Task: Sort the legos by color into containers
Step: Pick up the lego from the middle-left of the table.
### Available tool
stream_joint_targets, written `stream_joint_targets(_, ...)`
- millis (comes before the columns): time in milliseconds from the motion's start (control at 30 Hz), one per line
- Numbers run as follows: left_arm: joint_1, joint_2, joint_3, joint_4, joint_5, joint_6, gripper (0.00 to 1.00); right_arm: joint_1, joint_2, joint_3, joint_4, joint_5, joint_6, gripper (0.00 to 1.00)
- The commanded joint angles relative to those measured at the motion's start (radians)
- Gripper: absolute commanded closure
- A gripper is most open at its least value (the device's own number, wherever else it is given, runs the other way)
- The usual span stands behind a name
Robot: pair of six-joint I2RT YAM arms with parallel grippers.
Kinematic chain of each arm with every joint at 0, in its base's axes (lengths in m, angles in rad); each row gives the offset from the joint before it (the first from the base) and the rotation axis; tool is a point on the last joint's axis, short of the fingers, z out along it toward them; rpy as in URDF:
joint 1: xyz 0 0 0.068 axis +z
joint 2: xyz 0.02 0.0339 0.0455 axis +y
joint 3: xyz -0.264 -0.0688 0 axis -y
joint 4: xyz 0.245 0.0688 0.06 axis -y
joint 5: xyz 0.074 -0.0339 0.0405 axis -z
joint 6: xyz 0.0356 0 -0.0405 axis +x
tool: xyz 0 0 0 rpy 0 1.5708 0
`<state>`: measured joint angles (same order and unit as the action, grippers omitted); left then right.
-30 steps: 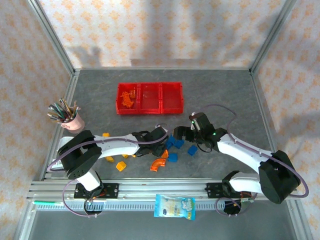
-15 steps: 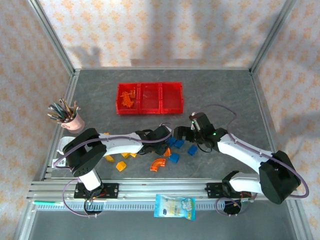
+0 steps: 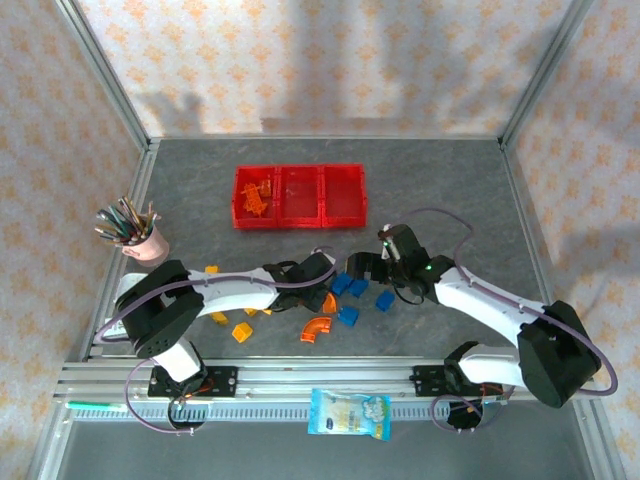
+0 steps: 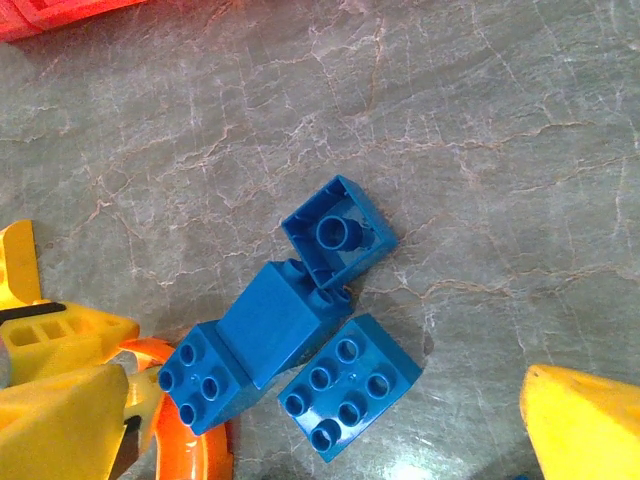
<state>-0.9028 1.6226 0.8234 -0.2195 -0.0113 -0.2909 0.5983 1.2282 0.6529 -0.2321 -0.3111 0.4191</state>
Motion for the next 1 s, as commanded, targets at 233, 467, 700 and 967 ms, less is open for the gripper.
stream_joint_targets(233, 0.026, -0.069, -0.084, -0.035, -0.046, -0.092, 0.84, -0.008, 0.020, 0.031, -0.002, 0.018, -0.007, 0.00)
stream_joint_targets(467, 0.034, -0.095, -0.101, -0.044, -0.048, -0.111, 0.93, -0.008, 0.030, 0.037, 0.005, 0.011, -0.005, 0.00)
stream_joint_targets(700, 0.042, -0.183, -0.121, -0.062, -0.079, -0.162, 1.00, -0.008, 0.036, 0.066, 0.014, -0.007, -0.011, 0.00)
stream_joint_targets(967, 0.173, -0.353, -0.085, -0.116, -0.125, -0.259, 1.00, -0.005, 0.047, 0.130, 0.068, -0.055, -0.026, 0.00)
